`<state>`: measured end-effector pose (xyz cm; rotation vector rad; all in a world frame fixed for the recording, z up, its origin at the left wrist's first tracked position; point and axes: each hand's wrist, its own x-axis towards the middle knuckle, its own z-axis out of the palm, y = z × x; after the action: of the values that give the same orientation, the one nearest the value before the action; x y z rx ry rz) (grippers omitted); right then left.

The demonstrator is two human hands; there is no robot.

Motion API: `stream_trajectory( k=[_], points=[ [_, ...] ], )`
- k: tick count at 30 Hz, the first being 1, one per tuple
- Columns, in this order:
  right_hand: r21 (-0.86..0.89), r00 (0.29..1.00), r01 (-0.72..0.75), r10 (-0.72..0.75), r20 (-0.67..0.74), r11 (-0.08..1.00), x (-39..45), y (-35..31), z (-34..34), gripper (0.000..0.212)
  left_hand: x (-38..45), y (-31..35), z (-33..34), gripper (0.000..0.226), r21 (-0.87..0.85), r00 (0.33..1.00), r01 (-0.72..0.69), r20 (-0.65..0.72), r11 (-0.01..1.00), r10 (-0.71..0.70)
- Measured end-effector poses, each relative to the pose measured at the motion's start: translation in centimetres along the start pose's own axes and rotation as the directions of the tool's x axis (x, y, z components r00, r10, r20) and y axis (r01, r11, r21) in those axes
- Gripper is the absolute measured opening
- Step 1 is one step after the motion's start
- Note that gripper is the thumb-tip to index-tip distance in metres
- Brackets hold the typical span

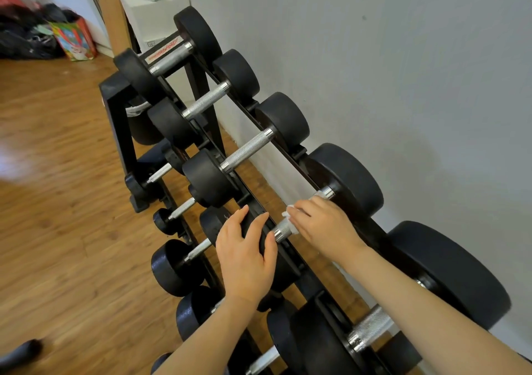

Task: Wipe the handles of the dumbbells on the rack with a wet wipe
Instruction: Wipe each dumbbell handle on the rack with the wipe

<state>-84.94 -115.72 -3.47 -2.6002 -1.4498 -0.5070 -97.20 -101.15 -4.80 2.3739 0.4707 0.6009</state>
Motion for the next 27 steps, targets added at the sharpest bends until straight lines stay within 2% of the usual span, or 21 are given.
stream_trajectory(
  k=[2, 5, 6, 8, 11, 15, 18, 21, 24, 27],
  points=[
    [0.002, 1.000, 0.019, -0.019, 0.020, 1.000, -0.2, 0.5, -0.2, 0.028, 0.0, 0.0, 0.0, 0.040, 0.007, 1.000, 0.003, -0.001, 1.000, -0.003],
    [-0.003, 0.992, -0.124, 0.124, -0.025, 0.992, -0.9, 1.1, -0.6, 0.043, 0.0, 0.0, 0.0, 0.040, 0.010, 1.000, -0.002, -0.008, 1.000, 0.002],
    [0.017, 0.984, -0.164, 0.165, -0.065, 0.986, -1.1, 0.7, -0.6, 0.043, 0.0, -0.1, 0.0, 0.040, 0.010, 1.000, -0.006, -0.010, 1.000, 0.006],
    [0.068, 0.976, -0.155, 0.163, -0.146, 0.986, -1.8, -0.7, -0.2, 0.039, 0.0, -0.1, 0.0, 0.040, 0.011, 1.000, -0.012, -0.012, 1.000, 0.012],
    [0.068, 0.976, -0.128, 0.138, -0.168, 0.989, -2.4, -2.0, 0.6, 0.039, 0.0, 0.0, -0.1, 0.041, 0.020, 1.000, -0.001, -0.011, 1.000, 0.001],
    [0.123, 0.891, -0.353, 0.374, -0.260, 0.927, -2.5, -2.1, 1.3, 0.025, 0.1, 0.2, -0.1, 0.040, 0.009, 1.000, -0.002, -0.006, 1.000, 0.002],
    [0.133, 0.877, -0.321, 0.348, -0.332, 0.937, -2.6, -2.9, 2.1, 0.024, 0.1, 0.3, -0.2, 0.041, 0.009, 1.000, -0.004, -0.005, 1.000, 0.004],
    [0.160, 0.862, -0.352, 0.387, -0.328, 0.922, -2.8, -3.2, 2.4, 0.024, 0.1, 0.4, -0.4, 0.042, 0.006, 1.000, 0.003, 0.002, 1.000, -0.003],
    [0.286, 0.824, -0.406, 0.483, -0.296, 0.868, -3.1, -3.4, 2.4, 0.028, 0.2, 0.4, -0.3, 0.042, 0.002, 1.000, -0.001, 0.007, 1.000, 0.001],
    [0.500, 0.782, -0.420, 0.582, -0.226, 0.758, -3.4, -4.3, 2.5, 0.031, 0.2, 0.3, -0.3, 0.042, -0.001, 1.000, -0.011, 0.007, 1.000, 0.011]
  ],
)
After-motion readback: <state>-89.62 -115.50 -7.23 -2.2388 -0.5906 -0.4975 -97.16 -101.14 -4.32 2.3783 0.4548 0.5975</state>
